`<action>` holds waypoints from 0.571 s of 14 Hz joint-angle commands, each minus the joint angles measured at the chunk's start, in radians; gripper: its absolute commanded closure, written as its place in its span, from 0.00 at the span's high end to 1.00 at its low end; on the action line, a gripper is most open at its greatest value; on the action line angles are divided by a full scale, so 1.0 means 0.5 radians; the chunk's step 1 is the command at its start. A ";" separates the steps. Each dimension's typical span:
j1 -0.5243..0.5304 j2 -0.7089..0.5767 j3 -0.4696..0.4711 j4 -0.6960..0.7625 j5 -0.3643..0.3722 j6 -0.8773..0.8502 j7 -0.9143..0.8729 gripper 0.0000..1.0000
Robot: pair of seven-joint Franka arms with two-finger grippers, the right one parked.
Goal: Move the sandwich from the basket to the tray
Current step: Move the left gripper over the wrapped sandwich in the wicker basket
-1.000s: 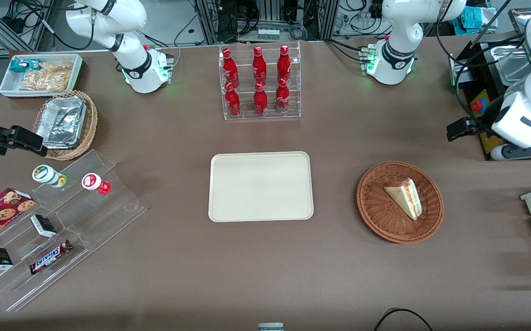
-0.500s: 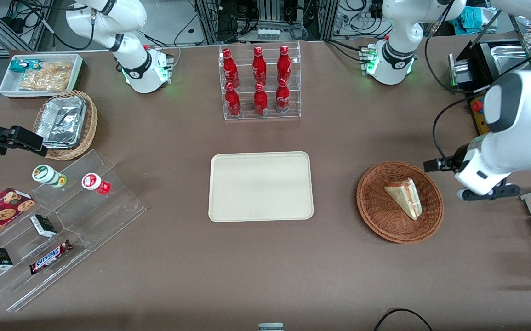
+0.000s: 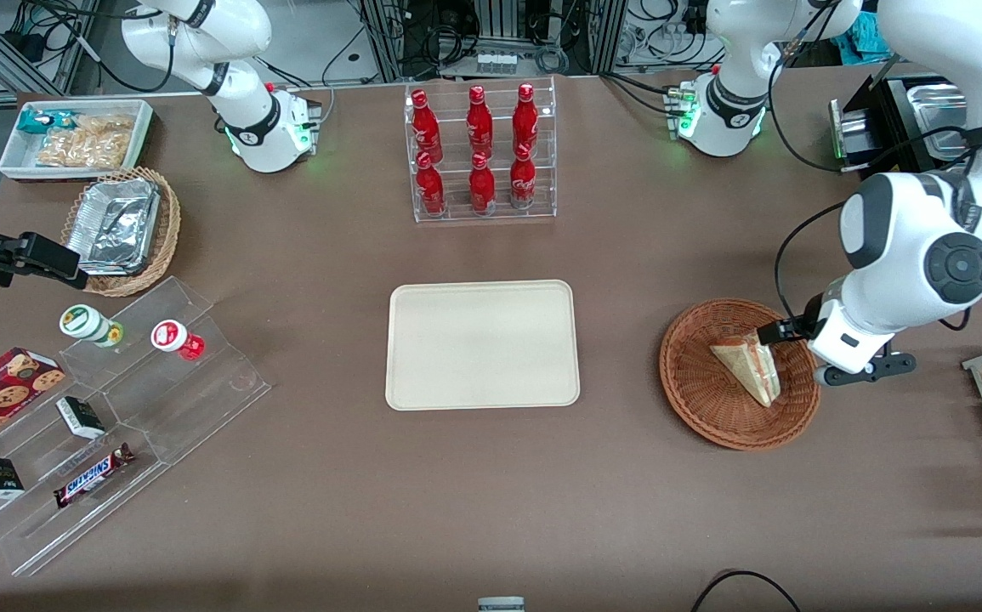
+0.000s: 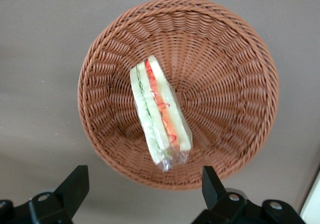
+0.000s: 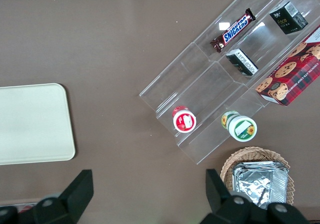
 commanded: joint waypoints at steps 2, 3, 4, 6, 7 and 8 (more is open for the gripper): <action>-0.047 -0.132 -0.001 -0.342 0.012 0.365 -0.457 1.00; -0.047 -0.129 -0.001 -0.373 0.012 0.427 -0.565 1.00; -0.047 -0.117 -0.001 -0.392 0.012 0.464 -0.663 1.00; -0.050 -0.077 -0.001 -0.392 0.012 0.501 -0.823 1.00; -0.050 -0.064 -0.001 -0.395 0.012 0.517 -0.894 1.00; -0.050 -0.034 -0.001 -0.392 0.012 0.538 -0.992 1.00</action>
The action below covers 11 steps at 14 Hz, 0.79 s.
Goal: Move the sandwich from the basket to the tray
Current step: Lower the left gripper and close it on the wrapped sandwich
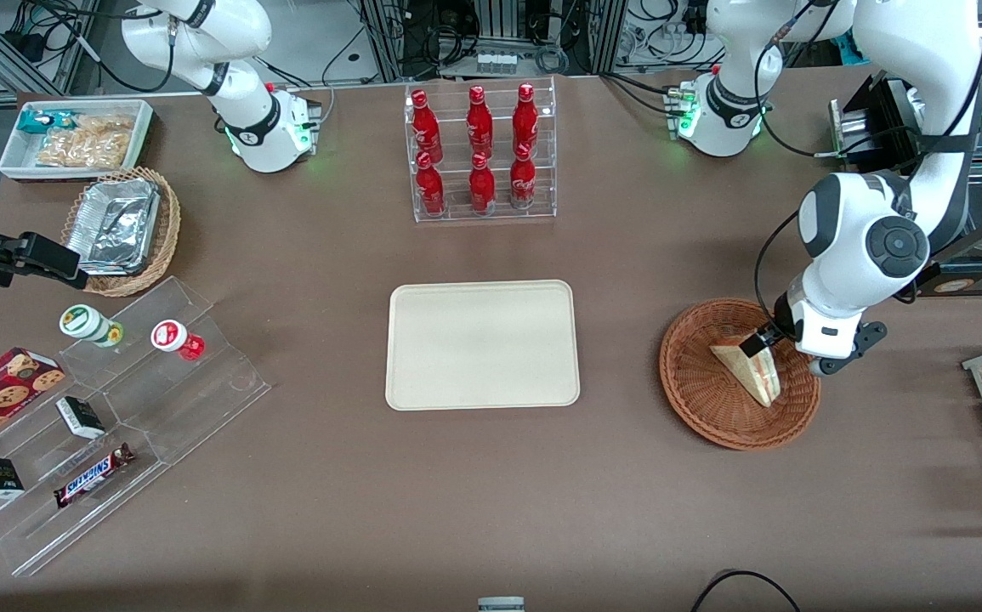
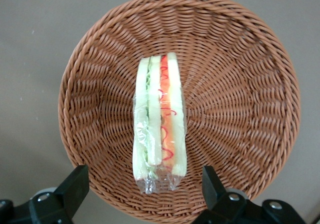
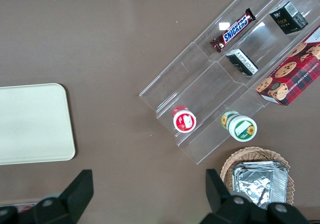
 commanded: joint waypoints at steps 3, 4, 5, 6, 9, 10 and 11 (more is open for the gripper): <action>-0.029 0.086 0.002 -0.033 0.015 0.195 -0.405 1.00; -0.029 0.104 0.005 -0.030 0.015 0.202 -0.405 1.00; -0.032 0.135 0.005 -0.027 0.015 0.217 -0.405 1.00; -0.029 0.156 0.002 -0.027 0.015 0.244 -0.402 1.00; -0.032 0.227 0.002 -0.030 0.012 0.297 -0.402 0.87; -0.032 0.221 0.002 -0.030 0.015 0.288 -0.399 0.67; -0.032 0.215 0.002 -0.030 0.015 0.282 -0.399 0.51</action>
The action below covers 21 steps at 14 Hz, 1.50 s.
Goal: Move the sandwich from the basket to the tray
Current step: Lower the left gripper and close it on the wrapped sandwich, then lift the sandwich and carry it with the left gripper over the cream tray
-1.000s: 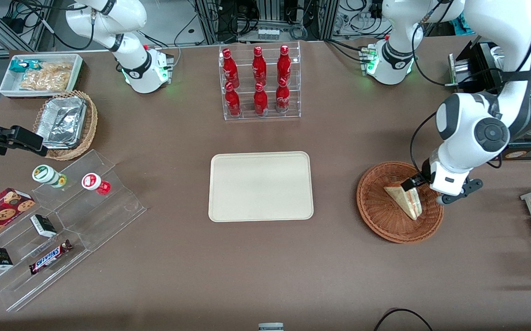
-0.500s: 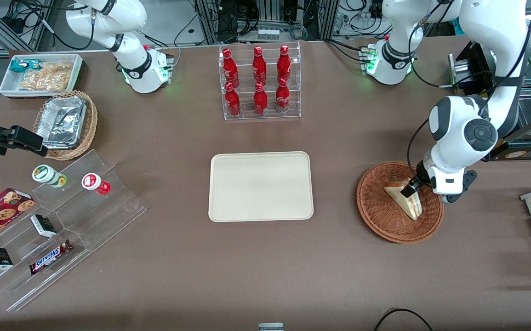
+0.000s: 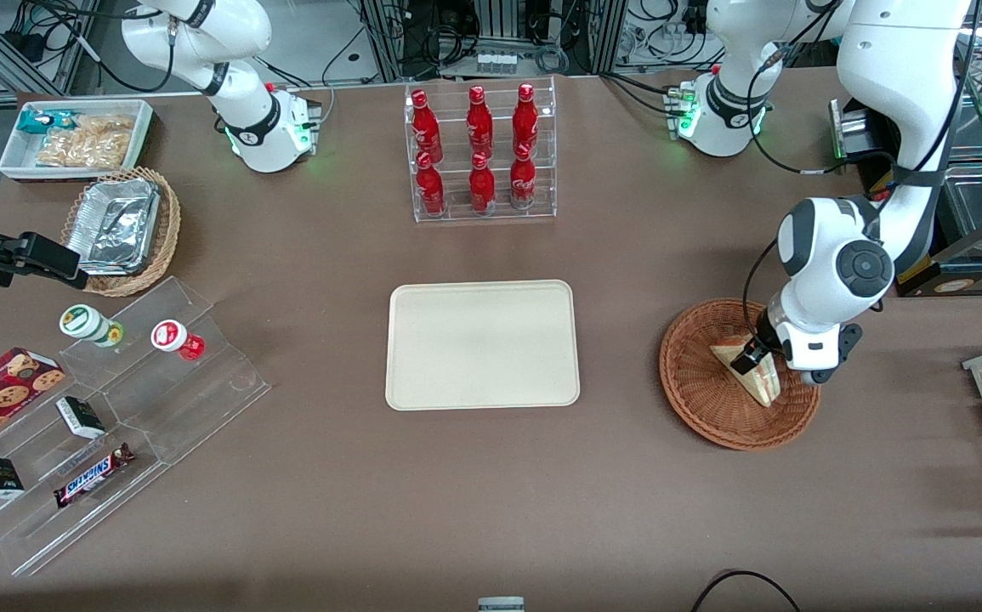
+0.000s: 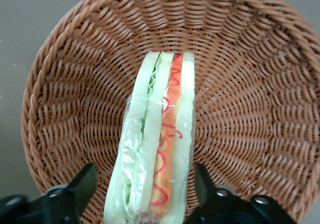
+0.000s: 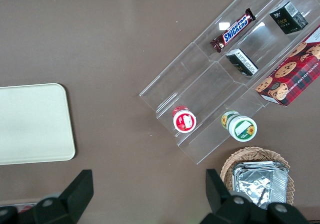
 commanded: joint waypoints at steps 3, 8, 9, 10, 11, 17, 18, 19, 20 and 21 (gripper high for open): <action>-0.014 -0.067 0.002 -0.046 0.015 0.012 -0.016 0.14; -0.017 -0.209 -0.062 0.287 0.003 -0.677 0.426 0.12; -0.014 -0.191 -0.153 0.391 0.003 -0.821 0.505 0.12; -0.014 -0.145 -0.224 0.490 0.006 -0.932 0.609 0.13; -0.017 -0.111 -0.310 0.554 0.009 -0.957 0.622 0.13; -0.246 0.177 -0.789 0.839 0.321 -0.939 0.032 0.10; -0.342 0.257 -0.789 0.907 0.367 -0.936 -0.042 0.10; -0.419 0.327 -0.789 0.968 0.383 -0.933 -0.086 0.10; -0.501 0.407 -0.789 1.051 0.380 -0.930 -0.129 0.10; -0.554 0.478 -0.789 1.134 0.374 -0.930 -0.184 0.10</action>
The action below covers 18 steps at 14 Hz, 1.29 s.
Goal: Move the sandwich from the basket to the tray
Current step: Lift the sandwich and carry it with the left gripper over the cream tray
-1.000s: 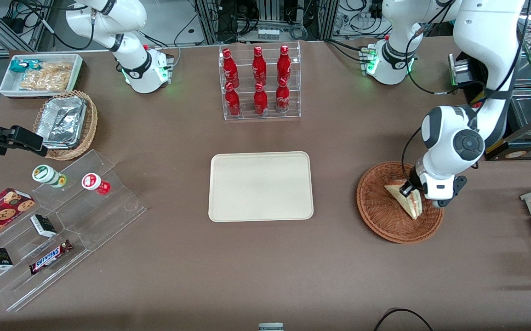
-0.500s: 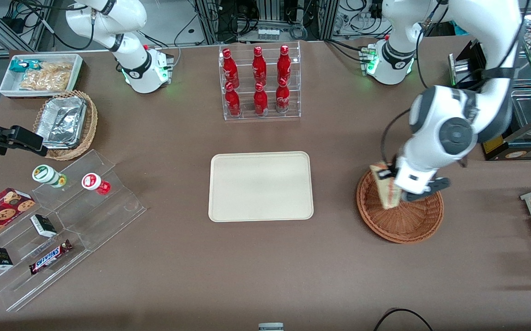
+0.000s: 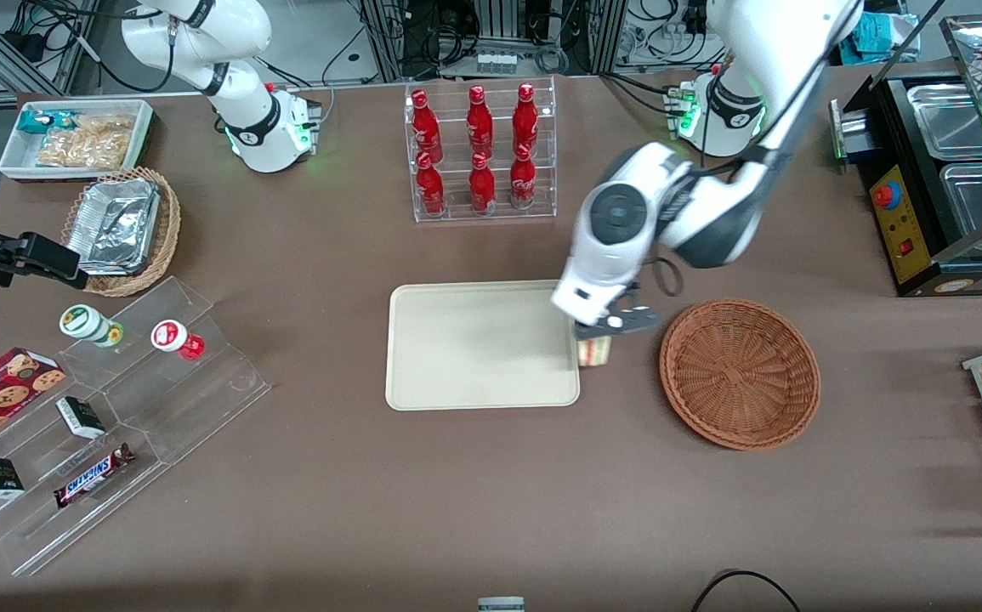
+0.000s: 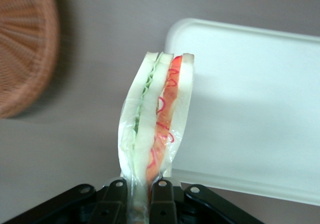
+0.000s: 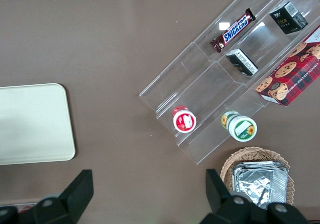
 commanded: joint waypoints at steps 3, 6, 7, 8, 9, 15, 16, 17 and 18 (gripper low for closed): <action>-0.297 0.401 0.015 0.461 0.060 0.023 -0.239 0.10; -0.395 0.523 0.021 0.529 0.103 0.183 -0.377 0.10; -0.432 0.579 0.036 0.559 0.197 0.208 -0.444 0.10; -0.450 0.634 0.039 0.599 0.317 0.214 -0.554 0.10; -0.466 0.671 0.040 0.627 0.433 0.217 -0.640 0.10; -0.442 0.748 0.033 0.612 0.487 0.413 -0.712 0.20; -0.441 0.760 0.033 0.609 0.438 0.453 -0.693 0.21; -0.438 0.766 0.033 0.609 0.392 0.475 -0.678 0.27; -0.438 0.766 0.033 0.609 0.373 0.475 -0.638 0.43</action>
